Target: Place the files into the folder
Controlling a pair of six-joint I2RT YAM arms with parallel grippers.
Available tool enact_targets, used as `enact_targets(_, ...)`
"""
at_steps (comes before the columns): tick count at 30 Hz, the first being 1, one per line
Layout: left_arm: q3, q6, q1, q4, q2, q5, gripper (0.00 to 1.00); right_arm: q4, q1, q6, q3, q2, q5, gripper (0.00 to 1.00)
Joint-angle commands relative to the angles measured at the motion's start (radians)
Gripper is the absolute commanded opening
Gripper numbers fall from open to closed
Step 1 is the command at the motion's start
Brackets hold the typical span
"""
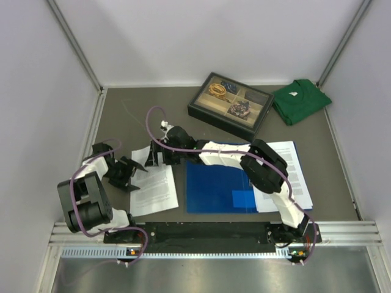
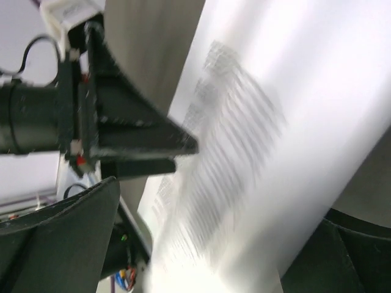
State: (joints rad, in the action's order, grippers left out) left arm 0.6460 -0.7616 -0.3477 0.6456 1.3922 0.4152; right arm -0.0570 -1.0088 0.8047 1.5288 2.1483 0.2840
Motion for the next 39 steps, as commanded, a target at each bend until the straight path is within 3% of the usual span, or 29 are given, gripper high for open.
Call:
enact_targets(1, -0.023, 0.048, -0.004, -0.031, 0.068, -0.079, 0.82, 0.048, 0.012, -0.053, 0.108, 0.059, -0.026, 0.95)
enact_targets(9, -0.014, 0.058, -0.007, -0.021, 0.051, -0.093, 0.82, 0.020, 0.016, -0.050, 0.064, 0.013, -0.012, 0.92)
enact_targets(13, -0.003, 0.059, -0.008, -0.026, 0.034, -0.107, 0.83, 0.054, 0.012, -0.032, 0.036, -0.036, -0.012, 0.86)
enact_targets(16, 0.004, 0.067, -0.007, -0.023, 0.034, -0.107, 0.83, 0.103, 0.009, -0.015, 0.051, -0.036, 0.001, 0.76)
enact_targets(22, 0.012, 0.071, -0.007, -0.032, 0.025, -0.090, 0.84, 0.086, -0.010, -0.007, 0.008, -0.059, -0.037, 0.38)
enact_targets(26, 0.038, 0.128, -0.007, -0.027, -0.007, -0.079, 0.89, 0.156, -0.011, -0.047, 0.085, -0.041, -0.032, 0.00)
enact_targets(30, 0.063, 0.176, -0.005, -0.064, -0.149, -0.073, 0.93, 0.444, -0.020, -0.203, 0.272, -0.048, -0.005, 0.00)
enact_targets(32, 0.057, 0.165, 0.003, -0.122, -0.215, -0.055, 0.95, 0.688, -0.014, -0.321, 0.345, -0.076, -0.072, 0.00)
enact_targets(35, 0.049, 0.124, 0.059, -0.191, -0.326, -0.018, 0.96, 0.870, 0.030, -0.510, 0.296, -0.188, -0.102, 0.00)
enact_targets(36, 0.059, 0.111, 0.114, -0.201, -0.335, -0.021, 0.96, 0.954, 0.048, -0.615, 0.277, -0.235, -0.092, 0.00)
enact_targets(39, 0.111, 0.081, 0.276, -0.213, -0.338, -0.090, 0.96, 1.066, 0.166, -0.719, 0.197, -0.332, -0.082, 0.00)
